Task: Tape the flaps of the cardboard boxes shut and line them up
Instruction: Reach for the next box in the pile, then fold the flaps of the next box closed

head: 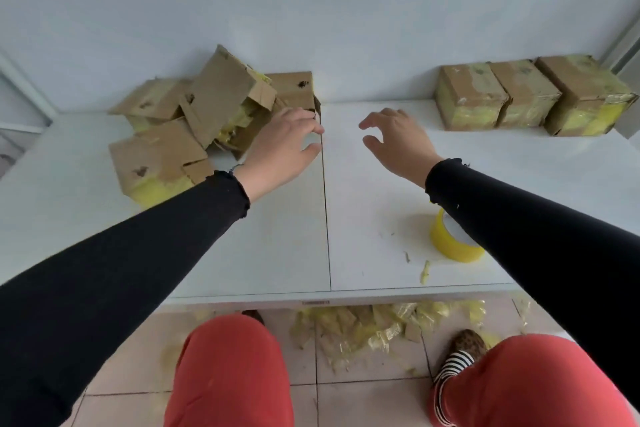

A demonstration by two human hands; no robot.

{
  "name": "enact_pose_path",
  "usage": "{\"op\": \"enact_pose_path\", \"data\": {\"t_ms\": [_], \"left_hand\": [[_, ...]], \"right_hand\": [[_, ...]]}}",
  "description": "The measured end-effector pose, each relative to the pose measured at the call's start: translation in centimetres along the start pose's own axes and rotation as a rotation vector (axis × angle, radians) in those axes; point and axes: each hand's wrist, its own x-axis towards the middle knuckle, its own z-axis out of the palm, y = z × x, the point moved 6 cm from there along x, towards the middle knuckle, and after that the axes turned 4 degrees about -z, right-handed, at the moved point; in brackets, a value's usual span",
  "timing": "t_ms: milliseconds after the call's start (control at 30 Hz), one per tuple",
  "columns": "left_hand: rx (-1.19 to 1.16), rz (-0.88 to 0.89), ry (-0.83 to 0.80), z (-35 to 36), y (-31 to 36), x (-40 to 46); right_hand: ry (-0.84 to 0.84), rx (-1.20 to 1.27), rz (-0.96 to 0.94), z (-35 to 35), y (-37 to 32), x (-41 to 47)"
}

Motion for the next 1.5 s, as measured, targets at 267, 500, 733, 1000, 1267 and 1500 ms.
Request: {"op": "enact_pose_path", "data": {"t_ms": [267, 500, 733, 1000, 1267, 1500], "left_hand": [[0.112, -0.149, 0.086, -7.8, -11.6, -5.0], [0.106, -0.321, -0.009, -8.7, -19.4, -3.0], [0.04, -0.481, -0.151, -6.9, -22.6, 0.4], [-0.349, -0.593, 0.022, -5.1, -22.5, 2.3], [-0.695, -0.491, 0.166, -3.6, -14.4, 0.0], [-0.523, -0.168, -0.131, 1.6, -3.5, -0.3]], "right_hand": [[-0.043, 0.236, -0.025, 4.4, -10.5, 4.1], [-0.035, 0.533, 0.175, 7.3, -14.8, 9.5], [-0.026, 0.535, 0.211, 7.4, -15.7, 15.4], [-0.105, 0.621, 0.186, 7.7, -15.2, 14.4], [0.121, 1.003, 0.243, 6.1, -12.6, -1.0], [0.297, 1.155, 0.475, 6.5, -9.2, -14.5]]}}
